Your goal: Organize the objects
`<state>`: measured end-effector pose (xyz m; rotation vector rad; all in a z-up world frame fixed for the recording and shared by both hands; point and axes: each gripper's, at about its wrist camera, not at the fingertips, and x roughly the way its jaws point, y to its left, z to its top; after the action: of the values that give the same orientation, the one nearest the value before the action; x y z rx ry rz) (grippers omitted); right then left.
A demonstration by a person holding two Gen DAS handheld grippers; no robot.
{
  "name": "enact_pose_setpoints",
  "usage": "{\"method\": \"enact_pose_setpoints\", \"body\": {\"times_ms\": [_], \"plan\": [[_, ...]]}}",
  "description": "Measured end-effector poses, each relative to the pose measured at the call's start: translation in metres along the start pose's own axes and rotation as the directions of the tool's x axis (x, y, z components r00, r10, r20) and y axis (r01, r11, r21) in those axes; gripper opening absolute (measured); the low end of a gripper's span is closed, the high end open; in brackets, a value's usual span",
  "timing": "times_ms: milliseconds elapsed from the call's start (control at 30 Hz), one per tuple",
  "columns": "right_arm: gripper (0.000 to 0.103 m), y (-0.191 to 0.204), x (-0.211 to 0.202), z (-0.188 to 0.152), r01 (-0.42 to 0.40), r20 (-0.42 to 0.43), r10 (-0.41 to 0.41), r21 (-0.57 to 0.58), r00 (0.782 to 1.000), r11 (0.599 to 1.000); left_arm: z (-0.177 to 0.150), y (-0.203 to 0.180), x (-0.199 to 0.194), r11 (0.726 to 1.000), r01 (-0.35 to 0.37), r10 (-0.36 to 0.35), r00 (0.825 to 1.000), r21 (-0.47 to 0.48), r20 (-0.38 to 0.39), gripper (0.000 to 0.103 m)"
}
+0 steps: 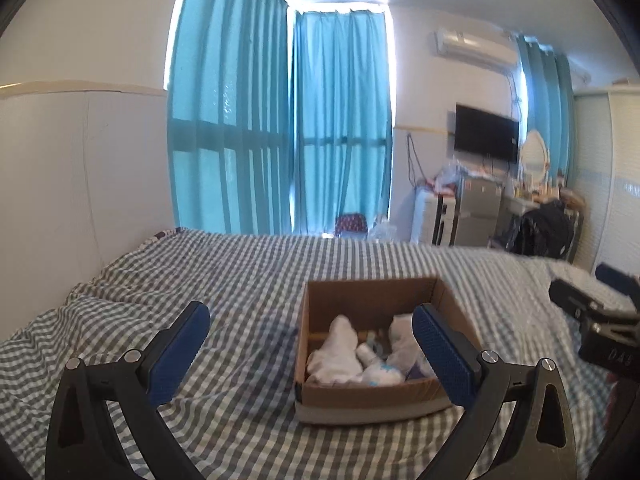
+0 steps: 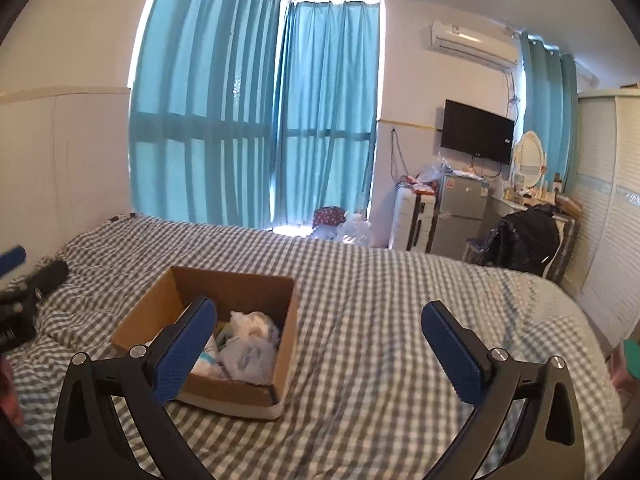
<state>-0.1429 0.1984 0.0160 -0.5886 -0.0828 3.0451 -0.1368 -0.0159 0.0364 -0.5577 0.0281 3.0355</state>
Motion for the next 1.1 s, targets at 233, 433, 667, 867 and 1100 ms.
{"method": "enact_pose_setpoints", "body": {"times_ms": [233, 433, 667, 867, 1100], "plan": [[0.103, 0.0036, 0.0069, -0.0096, 0.012, -0.042, -0.013, -0.002, 0.999, 1.0, -0.0018, 0.0049, 0.0042, 0.998, 0.045, -0.046, 0.999, -0.048, -0.021, 0.103], [0.103, 0.0009, 0.0067, -0.0066, 0.022, -0.038, -0.021, 0.011, 0.999, 1.0, -0.0021, 0.0036, 0.0054, 0.998, 0.042, -0.044, 0.998, -0.051, -0.041, 0.103], [0.103, 0.0017, 0.0092, -0.0072, 0.025, -0.045, -0.024, 0.012, 0.999, 1.0, -0.0041, -0.0012, 0.0077, 1.0, 0.012, -0.013, 0.999, -0.018, -0.053, 0.103], [0.103, 0.0029, 0.011, -0.009, 0.023, -0.055, -0.023, 0.006, 0.998, 1.0, -0.0019, 0.0021, 0.0058, 0.999, 0.012, -0.013, 0.999, -0.035, -0.045, 0.103], [0.103, 0.0054, 0.0119, -0.0082, 0.027, -0.057, -0.026, 0.004, 0.998, 1.0, -0.0013, 0.0022, 0.0057, 0.999, 0.011, -0.013, 0.999, -0.038, -0.048, 0.103]]}}
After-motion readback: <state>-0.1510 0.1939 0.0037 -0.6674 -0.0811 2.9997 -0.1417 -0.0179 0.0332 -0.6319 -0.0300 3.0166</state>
